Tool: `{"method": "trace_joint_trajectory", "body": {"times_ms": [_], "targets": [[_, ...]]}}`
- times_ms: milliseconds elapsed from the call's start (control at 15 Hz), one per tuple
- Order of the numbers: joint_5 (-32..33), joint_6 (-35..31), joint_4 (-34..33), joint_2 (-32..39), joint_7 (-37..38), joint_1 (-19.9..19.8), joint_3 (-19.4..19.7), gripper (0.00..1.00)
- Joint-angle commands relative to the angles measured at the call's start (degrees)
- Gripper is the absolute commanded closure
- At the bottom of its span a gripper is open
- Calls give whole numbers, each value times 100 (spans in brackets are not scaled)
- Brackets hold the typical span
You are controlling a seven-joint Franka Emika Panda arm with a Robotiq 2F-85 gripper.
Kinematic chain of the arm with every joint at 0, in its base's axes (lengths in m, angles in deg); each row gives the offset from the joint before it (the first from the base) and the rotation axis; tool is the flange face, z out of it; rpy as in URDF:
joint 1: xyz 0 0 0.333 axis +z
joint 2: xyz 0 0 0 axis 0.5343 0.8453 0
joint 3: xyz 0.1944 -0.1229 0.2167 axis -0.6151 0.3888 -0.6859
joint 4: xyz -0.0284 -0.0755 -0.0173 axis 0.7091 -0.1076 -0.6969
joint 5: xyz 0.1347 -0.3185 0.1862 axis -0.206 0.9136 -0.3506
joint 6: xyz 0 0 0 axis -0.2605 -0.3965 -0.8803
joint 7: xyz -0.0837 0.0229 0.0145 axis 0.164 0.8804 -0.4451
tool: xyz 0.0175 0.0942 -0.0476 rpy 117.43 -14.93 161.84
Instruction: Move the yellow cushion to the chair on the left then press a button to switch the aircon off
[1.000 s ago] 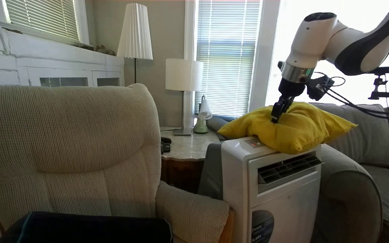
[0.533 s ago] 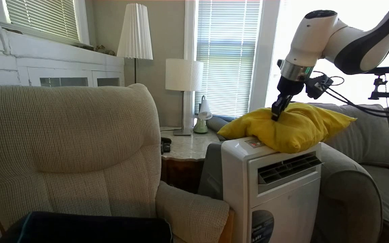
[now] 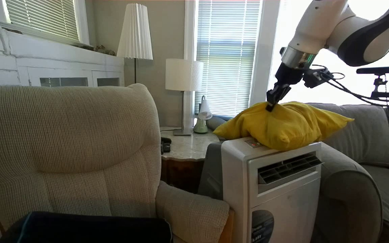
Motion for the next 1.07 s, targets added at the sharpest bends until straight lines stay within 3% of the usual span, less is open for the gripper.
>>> {"method": "trace_joint_trajectory", "body": {"times_ms": [0,467,1000], "targets": [[-571,-584,314,-658,113,123,-154,100],[-1165,-1446,131,-1040,-48,798,-550,100],[-868,-1802,-445,-617,-23,1443,-1100,100]]}}
